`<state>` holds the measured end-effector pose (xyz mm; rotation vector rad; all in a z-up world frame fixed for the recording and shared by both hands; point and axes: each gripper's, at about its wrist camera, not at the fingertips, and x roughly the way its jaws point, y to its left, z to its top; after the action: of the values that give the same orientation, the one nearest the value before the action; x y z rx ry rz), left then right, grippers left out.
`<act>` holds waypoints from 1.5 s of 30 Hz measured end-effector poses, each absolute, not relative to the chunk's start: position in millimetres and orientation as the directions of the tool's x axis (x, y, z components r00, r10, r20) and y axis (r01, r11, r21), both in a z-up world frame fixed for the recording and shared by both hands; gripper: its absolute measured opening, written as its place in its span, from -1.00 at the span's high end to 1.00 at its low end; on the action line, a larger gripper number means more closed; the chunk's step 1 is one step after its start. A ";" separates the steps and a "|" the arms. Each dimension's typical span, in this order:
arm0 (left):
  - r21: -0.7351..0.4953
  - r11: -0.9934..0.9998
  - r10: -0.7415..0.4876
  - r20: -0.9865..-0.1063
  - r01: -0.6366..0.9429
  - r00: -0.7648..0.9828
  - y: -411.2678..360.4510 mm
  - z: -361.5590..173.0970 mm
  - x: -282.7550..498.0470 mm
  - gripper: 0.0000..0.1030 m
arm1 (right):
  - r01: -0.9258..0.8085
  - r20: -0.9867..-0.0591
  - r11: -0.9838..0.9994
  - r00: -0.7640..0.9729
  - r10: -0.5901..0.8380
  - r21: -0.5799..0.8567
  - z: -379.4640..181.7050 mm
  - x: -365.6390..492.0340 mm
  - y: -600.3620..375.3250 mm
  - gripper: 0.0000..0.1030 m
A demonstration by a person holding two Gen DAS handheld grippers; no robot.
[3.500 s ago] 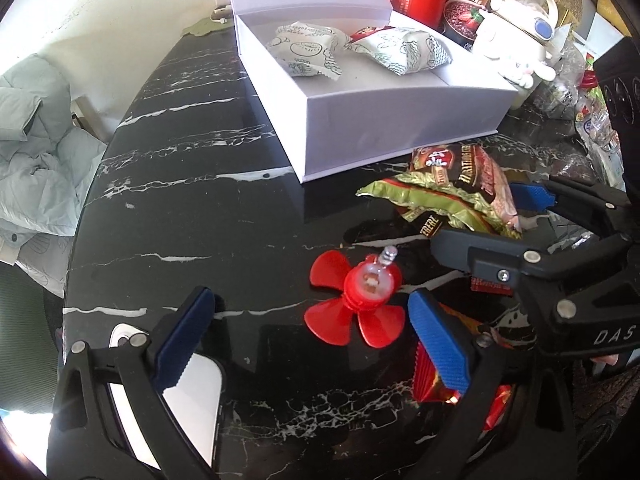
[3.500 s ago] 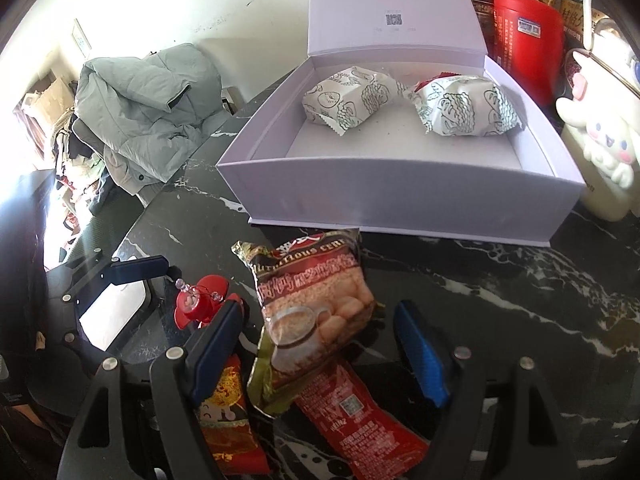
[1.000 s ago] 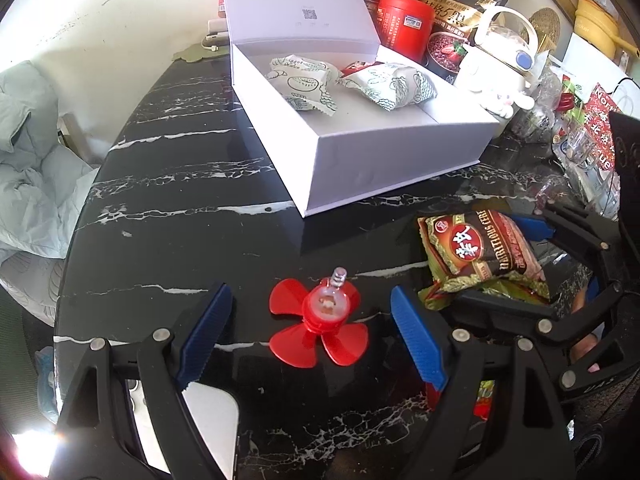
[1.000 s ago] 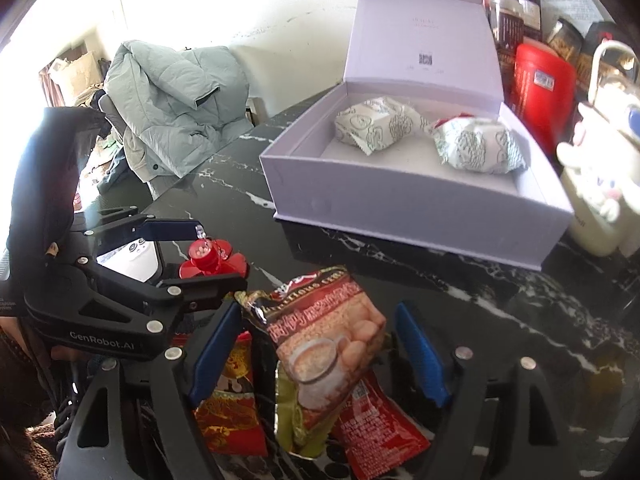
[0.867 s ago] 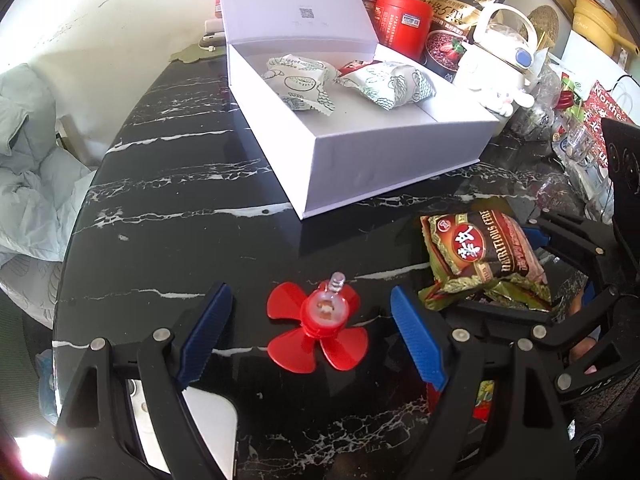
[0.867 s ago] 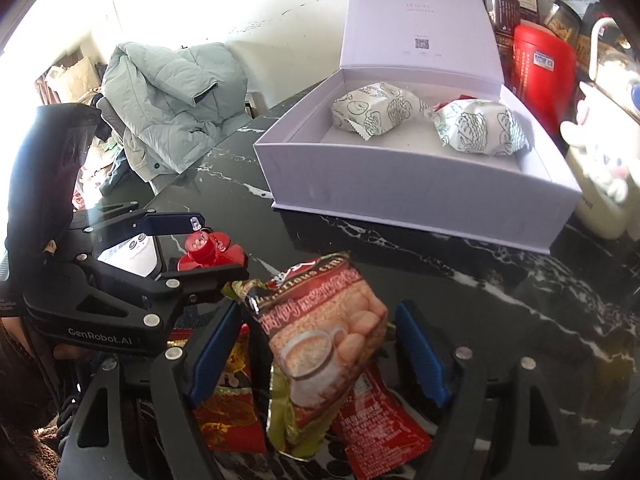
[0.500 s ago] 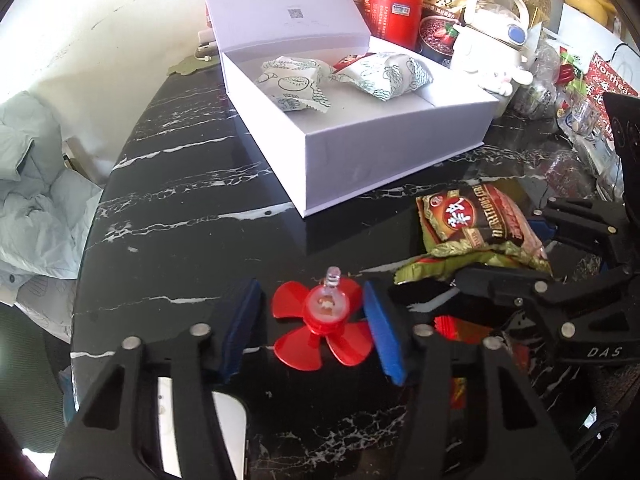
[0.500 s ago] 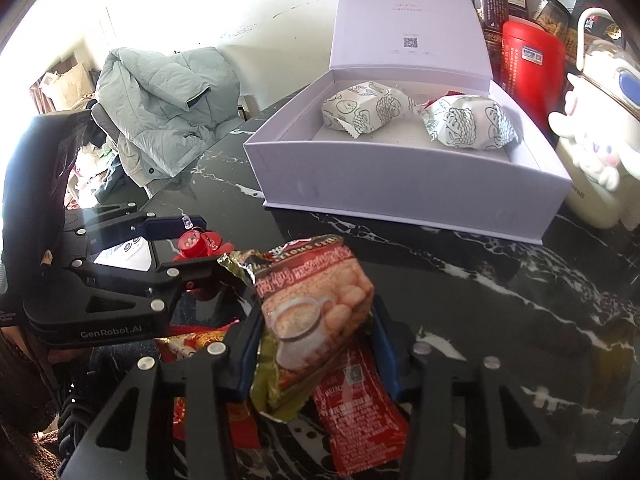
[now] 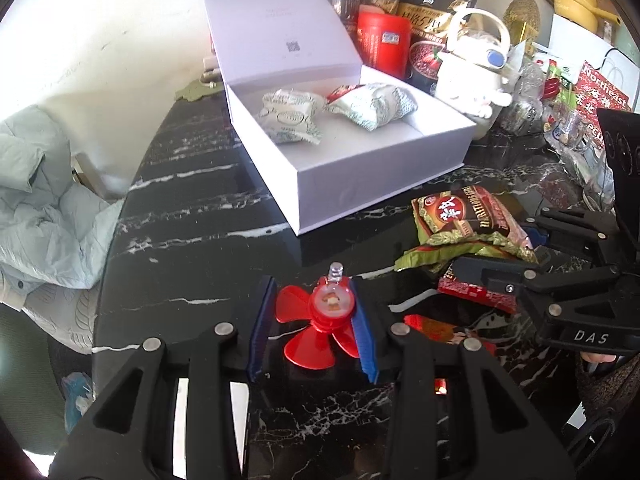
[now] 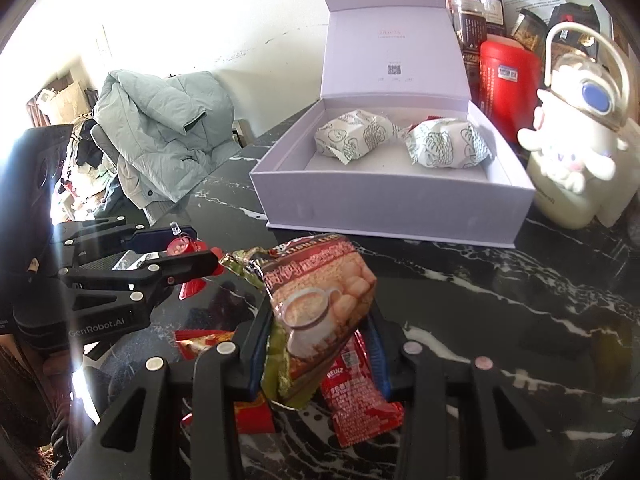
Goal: Organize objects
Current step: 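Lift the red pinwheel and brown cereal bag and carry them toward the lavender box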
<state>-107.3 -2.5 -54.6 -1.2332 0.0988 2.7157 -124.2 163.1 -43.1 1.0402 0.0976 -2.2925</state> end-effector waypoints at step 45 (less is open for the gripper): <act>0.013 -0.976 0.144 -0.717 -0.219 -0.682 46.8 9.1 -99.0 0.31 | 0.486 -0.662 -0.868 -0.618 -0.423 0.101 24.3 -81.4 212.7 0.19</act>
<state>-99.0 46.8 9.1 -1.1418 0.1451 2.7088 -81.4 212.7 24.3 0.9681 0.1201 -2.4427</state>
